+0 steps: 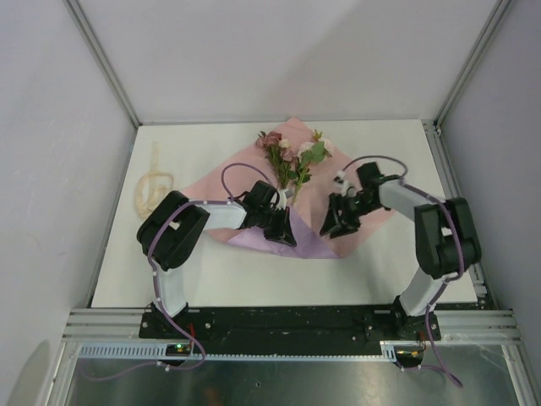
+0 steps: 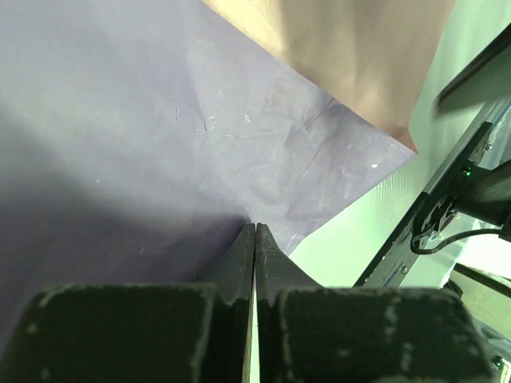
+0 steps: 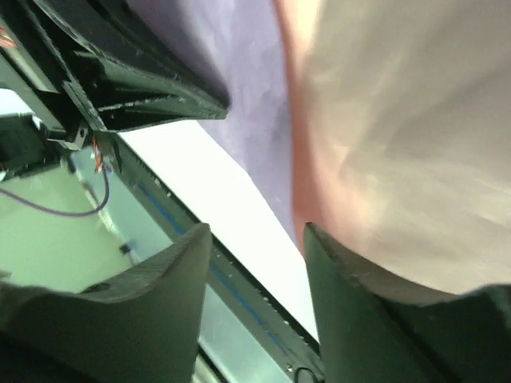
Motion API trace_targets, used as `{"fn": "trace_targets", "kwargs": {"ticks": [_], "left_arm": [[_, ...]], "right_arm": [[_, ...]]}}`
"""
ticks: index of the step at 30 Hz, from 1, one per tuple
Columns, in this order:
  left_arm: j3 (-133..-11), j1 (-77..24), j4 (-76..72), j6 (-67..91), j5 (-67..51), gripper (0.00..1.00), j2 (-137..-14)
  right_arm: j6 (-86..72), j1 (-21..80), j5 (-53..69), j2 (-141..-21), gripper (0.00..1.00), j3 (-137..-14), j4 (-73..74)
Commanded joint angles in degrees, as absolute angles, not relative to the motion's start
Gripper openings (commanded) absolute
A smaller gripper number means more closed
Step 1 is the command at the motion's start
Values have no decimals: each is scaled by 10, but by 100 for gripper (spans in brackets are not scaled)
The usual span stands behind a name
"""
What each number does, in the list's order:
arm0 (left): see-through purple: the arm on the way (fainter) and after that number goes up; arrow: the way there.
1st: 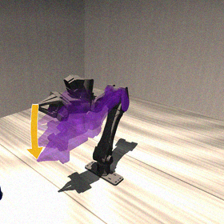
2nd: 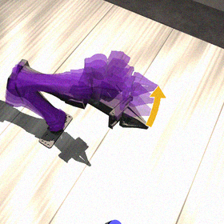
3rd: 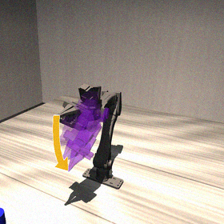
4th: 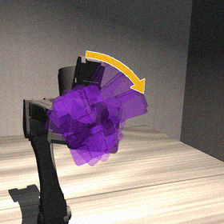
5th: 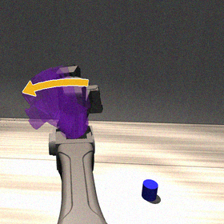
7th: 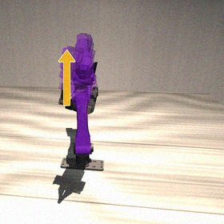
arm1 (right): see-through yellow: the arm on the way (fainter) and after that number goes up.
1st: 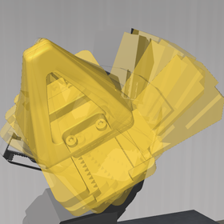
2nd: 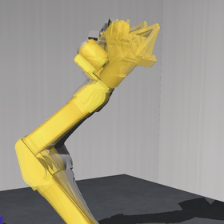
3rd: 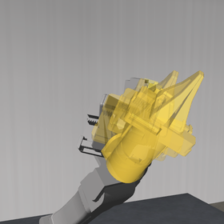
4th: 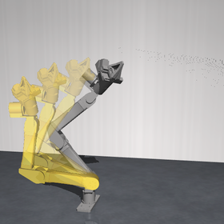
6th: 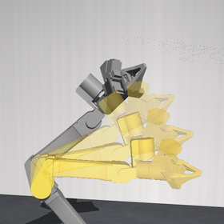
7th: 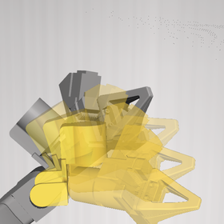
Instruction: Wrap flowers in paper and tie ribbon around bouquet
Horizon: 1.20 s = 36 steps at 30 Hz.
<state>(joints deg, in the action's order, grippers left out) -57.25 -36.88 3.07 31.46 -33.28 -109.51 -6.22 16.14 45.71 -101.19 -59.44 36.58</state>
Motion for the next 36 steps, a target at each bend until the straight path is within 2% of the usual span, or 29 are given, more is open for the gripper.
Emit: {"fn": "trace_targets", "kwargs": {"ticks": [1,4,10,15,17,20,29,36], "left_arm": [[-568,-369,69,283,-256,0,-1133],[-571,-370,69,286,-261,0,-1136],[-574,-374,68,288,-262,0,-1138],[-577,-375,67,290,-264,0,-1143],[-577,-376,66,291,-264,0,-1143],[-577,-376,66,290,-263,0,-1143],[-585,-376,65,294,-268,0,-1149],[-586,-376,60,300,-268,0,-1153]], "right_arm": [[-32,67,395,-940,61,-618,412],[-33,-23,330,-928,69,-619,418],[-47,-162,253,-949,74,-621,410],[-62,-188,250,-999,81,-641,375],[-69,-185,266,-1038,92,-660,360],[-71,-174,298,-1099,98,-714,377],[-98,-133,472,-1227,92,-822,429],[-161,-119,618,-1141,92,-757,299]]}}
